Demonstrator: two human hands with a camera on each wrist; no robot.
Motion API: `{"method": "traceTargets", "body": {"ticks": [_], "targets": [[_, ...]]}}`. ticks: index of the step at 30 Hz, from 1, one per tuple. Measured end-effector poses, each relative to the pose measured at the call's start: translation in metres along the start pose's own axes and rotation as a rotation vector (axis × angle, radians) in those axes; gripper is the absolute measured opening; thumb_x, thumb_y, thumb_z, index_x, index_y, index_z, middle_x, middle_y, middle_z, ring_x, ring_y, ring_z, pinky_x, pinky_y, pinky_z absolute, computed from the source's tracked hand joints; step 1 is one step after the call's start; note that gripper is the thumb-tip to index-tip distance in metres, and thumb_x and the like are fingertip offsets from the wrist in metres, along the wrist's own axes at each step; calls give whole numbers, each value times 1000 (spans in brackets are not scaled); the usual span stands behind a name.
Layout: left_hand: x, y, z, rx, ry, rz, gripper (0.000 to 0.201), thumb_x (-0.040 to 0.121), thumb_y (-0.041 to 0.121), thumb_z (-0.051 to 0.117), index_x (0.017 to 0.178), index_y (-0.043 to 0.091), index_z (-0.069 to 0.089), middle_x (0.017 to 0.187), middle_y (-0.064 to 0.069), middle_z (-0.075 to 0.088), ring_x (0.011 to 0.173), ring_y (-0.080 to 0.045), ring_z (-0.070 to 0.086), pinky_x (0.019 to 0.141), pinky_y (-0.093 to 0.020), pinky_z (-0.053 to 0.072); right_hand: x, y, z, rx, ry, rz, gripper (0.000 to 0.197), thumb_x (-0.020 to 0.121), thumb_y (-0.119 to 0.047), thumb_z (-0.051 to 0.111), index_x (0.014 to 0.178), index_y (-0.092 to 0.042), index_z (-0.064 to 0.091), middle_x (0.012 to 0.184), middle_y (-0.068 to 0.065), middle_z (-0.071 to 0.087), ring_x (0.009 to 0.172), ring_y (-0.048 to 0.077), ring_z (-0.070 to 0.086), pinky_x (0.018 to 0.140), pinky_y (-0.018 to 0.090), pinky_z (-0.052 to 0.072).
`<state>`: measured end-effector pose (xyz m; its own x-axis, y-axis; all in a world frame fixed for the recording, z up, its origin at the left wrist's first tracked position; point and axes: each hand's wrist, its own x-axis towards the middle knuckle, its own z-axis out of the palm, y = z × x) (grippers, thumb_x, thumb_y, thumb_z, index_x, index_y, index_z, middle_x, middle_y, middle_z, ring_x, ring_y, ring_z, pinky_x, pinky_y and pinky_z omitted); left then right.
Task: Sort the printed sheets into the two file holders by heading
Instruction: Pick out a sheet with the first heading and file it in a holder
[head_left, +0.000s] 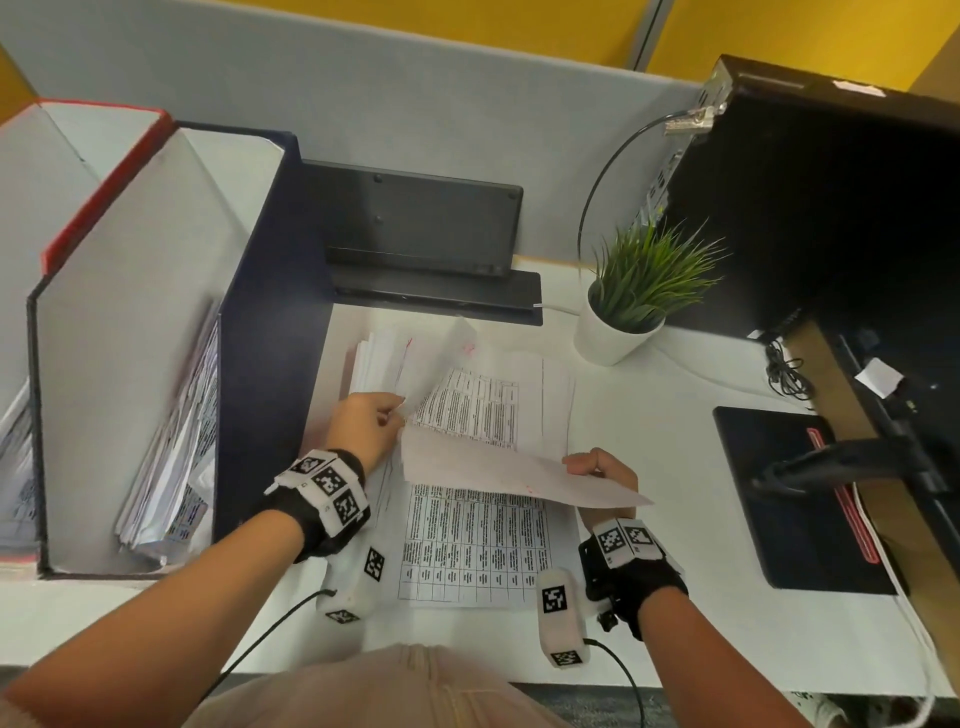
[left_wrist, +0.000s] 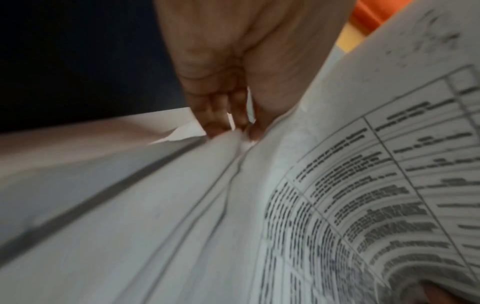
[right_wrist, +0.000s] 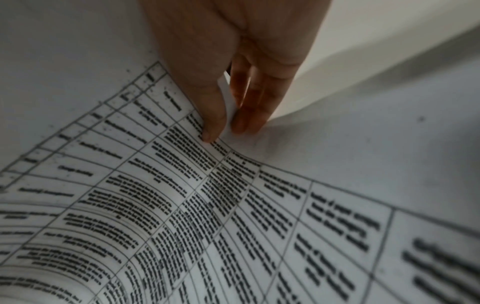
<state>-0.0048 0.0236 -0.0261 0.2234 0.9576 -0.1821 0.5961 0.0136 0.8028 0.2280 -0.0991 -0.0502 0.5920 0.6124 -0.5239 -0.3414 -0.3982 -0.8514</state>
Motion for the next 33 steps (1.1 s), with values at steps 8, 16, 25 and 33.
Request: {"method": "traceTargets", "body": {"ticks": [8, 16, 25, 33], "targets": [[-23, 5, -1, -410, 2, -13, 39, 82, -21, 36, 65, 8, 57, 89, -9, 64, 87, -16, 58, 81, -16, 44, -2, 7, 3, -360, 94, -296, 39, 66, -8, 82, 77, -23, 47, 65, -4, 54, 57, 7, 50, 49, 8, 38], [-15, 11, 2, -692, -172, -196, 28, 83, -10, 36, 68, 3, 56, 82, -14, 62, 82, -27, 56, 75, -30, 46, -4, -3, 6, -414, -7, -324, 32, 77, -12, 75, 106, -9, 62, 98, 3, 63, 89, 14, 63, 72, 15, 45], [-19, 16, 3, -461, -303, -186, 59, 83, 60, 48, 125, 20, 51, 127, 0, 57, 109, -14, 57, 96, -35, 43, -17, -16, 26, -252, 103, -360, 34, 90, -25, 60, 119, -8, 58, 104, 1, 60, 94, 13, 54, 83, 22, 41], [-30, 53, -11, -326, 10, 265, 36, 90, 10, 58, 125, 12, 52, 113, 9, 62, 99, 4, 59, 84, -13, 49, -35, -65, 42, -48, 170, -550, 29, 91, -19, 57, 115, -4, 59, 112, 12, 65, 92, 13, 60, 70, 12, 50]]}}
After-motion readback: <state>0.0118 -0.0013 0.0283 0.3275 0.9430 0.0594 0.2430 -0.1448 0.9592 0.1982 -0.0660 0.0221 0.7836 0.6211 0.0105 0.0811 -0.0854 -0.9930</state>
